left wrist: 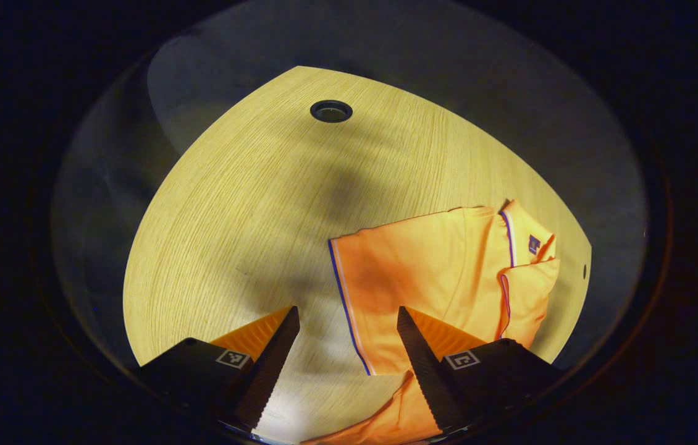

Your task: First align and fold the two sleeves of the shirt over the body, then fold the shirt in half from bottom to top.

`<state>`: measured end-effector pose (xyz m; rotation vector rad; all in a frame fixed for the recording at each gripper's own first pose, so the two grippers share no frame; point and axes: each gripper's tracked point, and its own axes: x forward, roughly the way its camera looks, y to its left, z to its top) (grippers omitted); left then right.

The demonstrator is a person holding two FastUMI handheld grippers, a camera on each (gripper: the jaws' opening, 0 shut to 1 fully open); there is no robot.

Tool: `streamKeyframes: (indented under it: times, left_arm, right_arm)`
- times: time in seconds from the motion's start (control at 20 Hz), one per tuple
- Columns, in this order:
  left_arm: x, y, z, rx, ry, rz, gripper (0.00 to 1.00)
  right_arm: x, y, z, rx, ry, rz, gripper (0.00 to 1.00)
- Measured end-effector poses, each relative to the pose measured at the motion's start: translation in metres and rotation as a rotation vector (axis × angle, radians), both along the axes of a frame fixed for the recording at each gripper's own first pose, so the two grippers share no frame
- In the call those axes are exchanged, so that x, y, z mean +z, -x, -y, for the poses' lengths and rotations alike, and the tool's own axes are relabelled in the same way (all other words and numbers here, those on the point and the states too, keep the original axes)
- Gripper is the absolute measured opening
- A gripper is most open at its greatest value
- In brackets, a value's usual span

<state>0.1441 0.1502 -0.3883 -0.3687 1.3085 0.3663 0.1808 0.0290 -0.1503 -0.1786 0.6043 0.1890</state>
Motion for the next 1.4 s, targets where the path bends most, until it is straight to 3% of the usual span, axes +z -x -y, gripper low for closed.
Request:
streamKeyframes:
  times: [0.2, 0.6, 0.65, 0.8, 0.9, 0.95, 1.05, 1.1, 1.2, 1.4]
  left_arm:
    - [-0.008, 0.004, 0.001, 0.010, -0.024, -0.045, 0.96]
    - [-0.013, 0.002, 0.006, -0.065, -0.099, -0.110, 0.96]
    - [-0.012, 0.001, 0.008, -0.075, -0.099, -0.105, 0.83]
    - [-0.013, 0.000, 0.012, -0.106, -0.086, -0.117, 0.68]
    - [-0.013, -0.003, 0.019, -0.113, -0.060, -0.099, 0.42]
    - [-0.013, 0.000, 0.021, -0.112, -0.047, -0.110, 0.13]
    - [-0.010, -0.001, 0.022, -0.097, -0.037, -0.073, 0.11]
    - [-0.006, -0.008, 0.021, -0.092, -0.039, -0.027, 0.02]
    - [0.006, -0.012, 0.021, -0.090, -0.043, 0.016, 0.02]
    - [0.037, -0.019, 0.034, -0.167, -0.065, 0.069, 0.01]
  right_arm:
    - [0.002, -0.001, 0.008, -0.004, -0.013, 0.002, 0.99]
    - [0.012, 0.005, 0.014, 0.009, -0.010, 0.028, 0.99]
    - [0.013, 0.006, 0.015, 0.011, -0.005, 0.034, 0.99]
    - [0.019, 0.012, 0.018, 0.010, 0.004, 0.047, 0.99]
    - [0.020, 0.016, 0.019, 0.017, 0.008, 0.055, 0.99]
    - [0.021, 0.017, 0.020, 0.018, 0.015, 0.058, 0.99]
    - [0.022, 0.020, 0.024, 0.019, 0.034, 0.065, 0.99]
    - [0.022, 0.021, 0.025, 0.019, 0.041, 0.069, 0.99]
    - [0.025, 0.023, 0.027, 0.021, 0.044, 0.074, 0.99]
    - [0.027, 0.025, 0.028, 0.019, 0.033, 0.084, 0.99]
